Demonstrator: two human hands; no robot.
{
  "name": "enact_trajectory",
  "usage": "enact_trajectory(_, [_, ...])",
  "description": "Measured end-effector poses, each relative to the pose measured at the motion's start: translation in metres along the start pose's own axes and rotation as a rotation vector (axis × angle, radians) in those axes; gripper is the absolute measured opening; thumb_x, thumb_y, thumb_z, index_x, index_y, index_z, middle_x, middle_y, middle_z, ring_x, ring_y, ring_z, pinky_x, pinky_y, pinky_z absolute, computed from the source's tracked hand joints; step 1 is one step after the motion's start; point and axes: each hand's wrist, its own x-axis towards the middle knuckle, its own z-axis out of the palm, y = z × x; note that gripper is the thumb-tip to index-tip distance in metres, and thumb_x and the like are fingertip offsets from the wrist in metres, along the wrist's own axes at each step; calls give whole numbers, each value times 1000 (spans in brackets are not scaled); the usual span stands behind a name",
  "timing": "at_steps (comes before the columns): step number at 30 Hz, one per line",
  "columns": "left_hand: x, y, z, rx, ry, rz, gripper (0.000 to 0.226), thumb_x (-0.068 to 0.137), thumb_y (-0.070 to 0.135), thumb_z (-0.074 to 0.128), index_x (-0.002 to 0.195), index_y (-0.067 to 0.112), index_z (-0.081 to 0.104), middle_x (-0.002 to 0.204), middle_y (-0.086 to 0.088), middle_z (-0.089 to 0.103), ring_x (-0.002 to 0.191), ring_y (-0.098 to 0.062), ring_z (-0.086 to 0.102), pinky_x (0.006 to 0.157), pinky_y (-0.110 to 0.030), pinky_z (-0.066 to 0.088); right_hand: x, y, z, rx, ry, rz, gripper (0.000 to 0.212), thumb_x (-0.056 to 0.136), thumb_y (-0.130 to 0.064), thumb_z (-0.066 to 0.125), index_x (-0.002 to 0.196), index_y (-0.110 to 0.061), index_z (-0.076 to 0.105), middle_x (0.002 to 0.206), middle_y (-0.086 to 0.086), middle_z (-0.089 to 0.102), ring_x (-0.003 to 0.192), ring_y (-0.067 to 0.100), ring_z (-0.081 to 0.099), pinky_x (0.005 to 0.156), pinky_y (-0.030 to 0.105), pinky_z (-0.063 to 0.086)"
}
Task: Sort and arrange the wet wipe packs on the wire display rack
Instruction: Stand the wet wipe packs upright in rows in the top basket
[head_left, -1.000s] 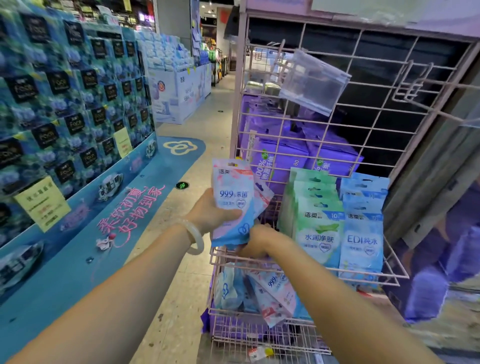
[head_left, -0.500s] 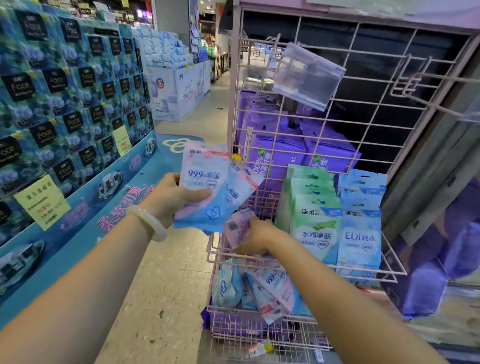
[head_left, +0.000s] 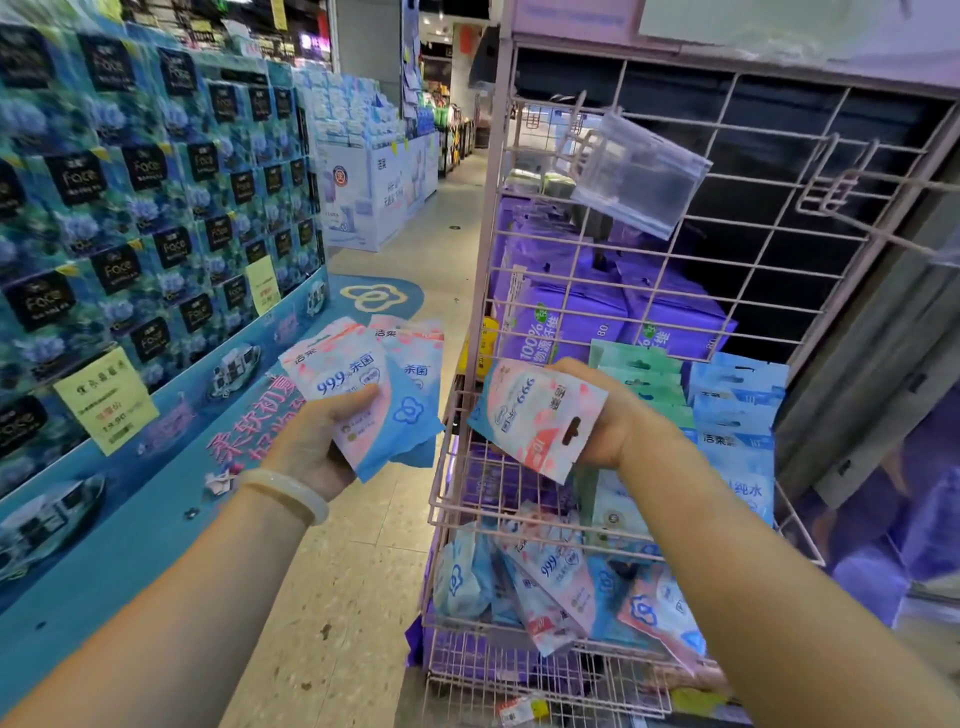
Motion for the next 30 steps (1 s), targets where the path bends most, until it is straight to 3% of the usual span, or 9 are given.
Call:
enact_trajectory(5, [-2,-7,25,74,-28,26,38,89,10,53,125,2,53,75,-5,75,62,-18,72,51,-28,58,-24,6,-9,115,-132,-63,18,52,-20,68,67,-16,58,70,9,64,63,23,62,76,33,49])
enact_trajectory(8, [0,-15,32,137,-28,68,41,88,4,53,128,-2,50,74,-3,75,61,-14,72,49,-22,55,-37,3,-18,113,-201,-100,36,58,-35,71,87,-13,74,104,14,69,93,29,65,96,42,44])
enact_trajectory(12, [0,-29,42,183,-39,27,30,84,0,56,114,-2,59,71,-4,75,58,-15,71,50,-24,57,-49,4,-32,139,-284,-91,91,60,-78,46,120,-11,61,122,23,62,107,43,61,77,51,56])
enact_trajectory(15, [-1,-43,56,243,-64,48,29,79,-6,59,108,0,62,79,-13,74,66,-25,70,67,-34,59,-53,12,-29,36,-323,-181,99,39,-71,71,122,-19,54,113,17,65,104,37,63,77,47,57])
enact_trajectory(18, [3,-57,72,324,-120,105,36,71,-15,63,102,3,64,92,-17,72,83,-30,66,82,-43,54,-45,15,-14,-196,-178,-235,70,47,-36,88,109,-23,57,100,2,68,87,23,65,67,34,57])
enact_trajectory(21, [15,-62,81,419,-183,120,43,67,-19,65,94,14,67,78,0,77,72,-17,72,67,-29,60,-30,12,1,-482,217,-376,31,80,-20,69,106,-17,52,92,3,64,68,16,57,57,27,43])
enact_trajectory(23, [25,-59,80,434,-182,99,43,66,-20,65,92,15,67,74,2,77,67,-13,72,57,-24,58,-25,7,3,-574,310,-433,16,87,-25,61,96,-16,51,81,3,59,58,15,52,47,22,38])
enact_trajectory(26, [35,-51,70,431,-129,46,34,66,-18,64,86,9,67,69,-1,76,61,-16,72,51,-24,55,-23,-6,4,-712,379,-470,19,94,-26,45,77,-20,49,70,1,55,51,14,53,37,17,35])
enact_trajectory(30, [41,-48,71,497,-149,-1,39,52,-12,63,86,7,65,70,-4,76,61,-21,71,53,-26,55,-15,-20,11,-845,436,-481,18,93,-14,42,80,-16,54,82,12,58,64,22,51,50,25,39])
